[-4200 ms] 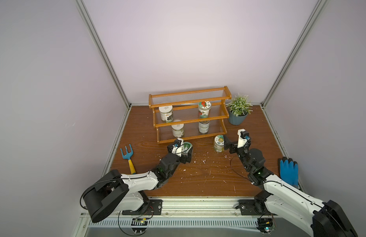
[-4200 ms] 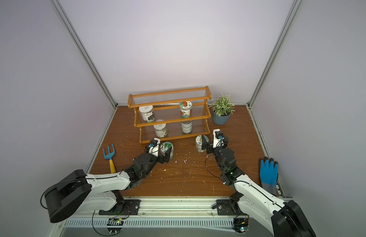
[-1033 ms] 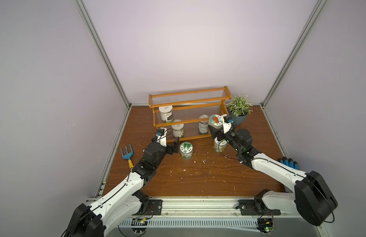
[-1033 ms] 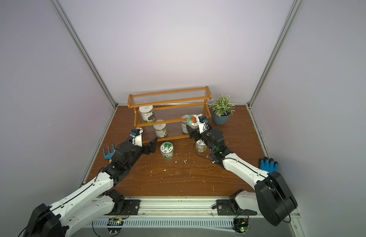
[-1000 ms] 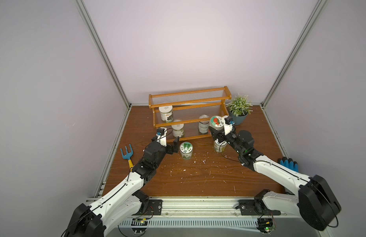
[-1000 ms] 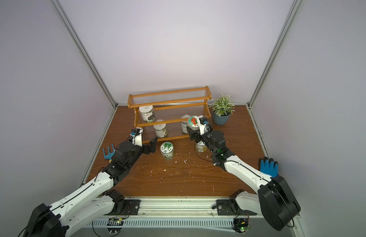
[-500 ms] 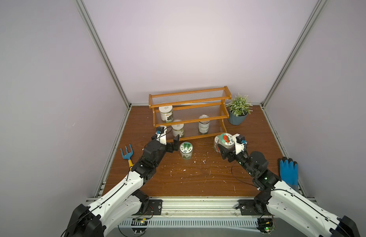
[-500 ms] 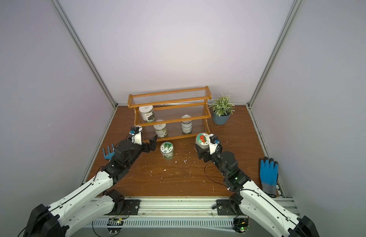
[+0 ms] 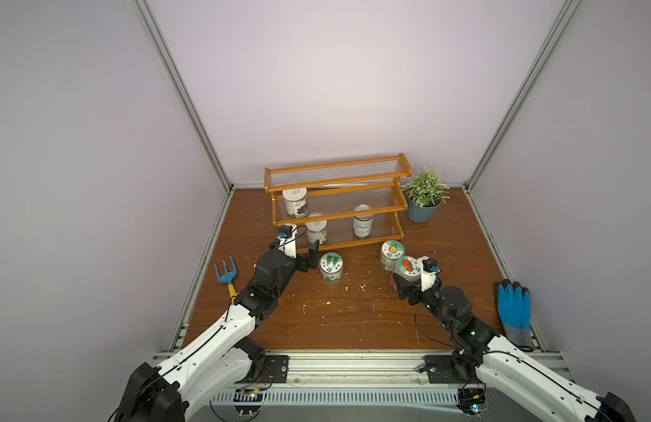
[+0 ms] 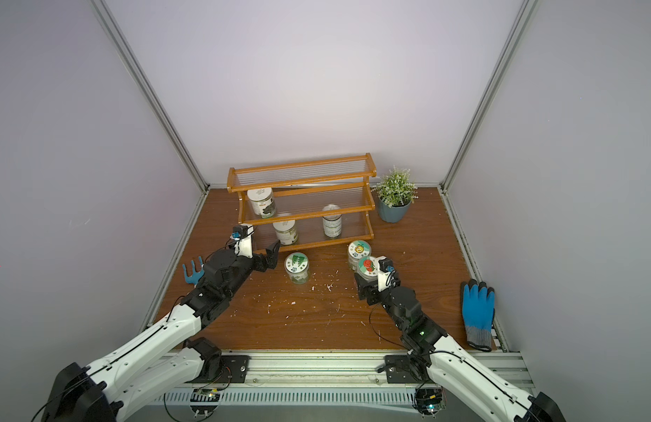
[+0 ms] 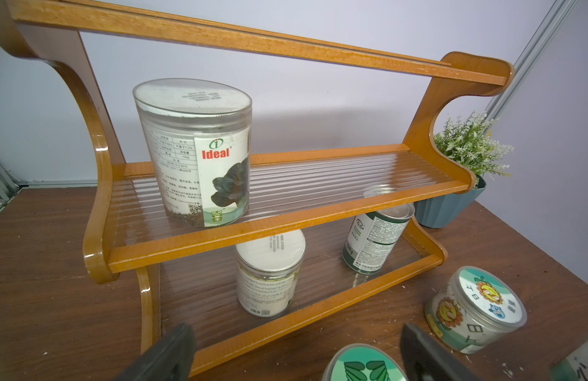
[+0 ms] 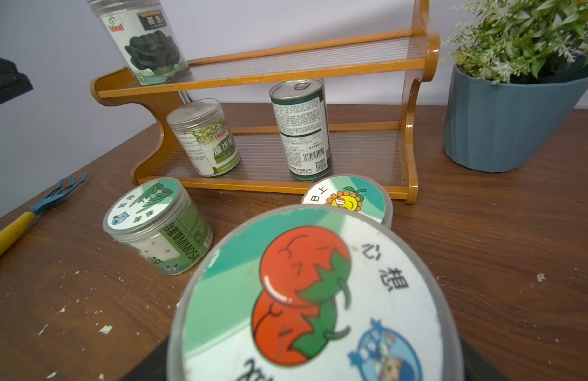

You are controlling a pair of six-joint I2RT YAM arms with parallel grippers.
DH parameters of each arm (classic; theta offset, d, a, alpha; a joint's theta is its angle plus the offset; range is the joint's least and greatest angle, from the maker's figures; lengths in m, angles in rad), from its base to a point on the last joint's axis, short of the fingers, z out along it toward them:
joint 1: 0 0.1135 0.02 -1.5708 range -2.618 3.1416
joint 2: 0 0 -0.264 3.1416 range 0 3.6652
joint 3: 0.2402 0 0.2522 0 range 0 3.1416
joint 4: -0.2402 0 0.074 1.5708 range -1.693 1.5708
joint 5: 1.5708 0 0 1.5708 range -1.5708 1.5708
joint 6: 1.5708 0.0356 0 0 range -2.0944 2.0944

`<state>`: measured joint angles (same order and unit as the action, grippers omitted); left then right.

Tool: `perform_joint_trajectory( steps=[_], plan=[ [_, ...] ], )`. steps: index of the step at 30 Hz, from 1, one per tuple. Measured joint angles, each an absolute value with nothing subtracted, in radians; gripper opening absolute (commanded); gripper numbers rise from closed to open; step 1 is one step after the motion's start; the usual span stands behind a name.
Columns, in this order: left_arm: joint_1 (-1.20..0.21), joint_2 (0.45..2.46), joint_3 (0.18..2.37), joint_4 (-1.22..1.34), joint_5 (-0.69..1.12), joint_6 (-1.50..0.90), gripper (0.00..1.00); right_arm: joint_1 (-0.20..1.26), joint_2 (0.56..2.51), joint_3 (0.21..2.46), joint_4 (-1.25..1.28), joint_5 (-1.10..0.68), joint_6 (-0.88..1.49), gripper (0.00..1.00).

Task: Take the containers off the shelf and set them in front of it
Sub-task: Place the container at the center of the board.

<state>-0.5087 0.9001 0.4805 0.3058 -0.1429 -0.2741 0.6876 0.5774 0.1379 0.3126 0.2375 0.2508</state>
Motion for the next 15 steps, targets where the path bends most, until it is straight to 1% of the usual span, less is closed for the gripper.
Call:
perform_joint_trajectory(
  steps=[7,15],
  plan=[
    [-0.509,0.907,0.480,0.306,-0.142,-0.274,1.00,0.688,0.638,0.076,0.348,0.295,0.269,0.62],
    [-0.509,0.907,0.480,0.306,-0.142,-0.274,1.00,0.688,0.742,0.067,0.433,0.340,0.279,0.64]
  ],
)
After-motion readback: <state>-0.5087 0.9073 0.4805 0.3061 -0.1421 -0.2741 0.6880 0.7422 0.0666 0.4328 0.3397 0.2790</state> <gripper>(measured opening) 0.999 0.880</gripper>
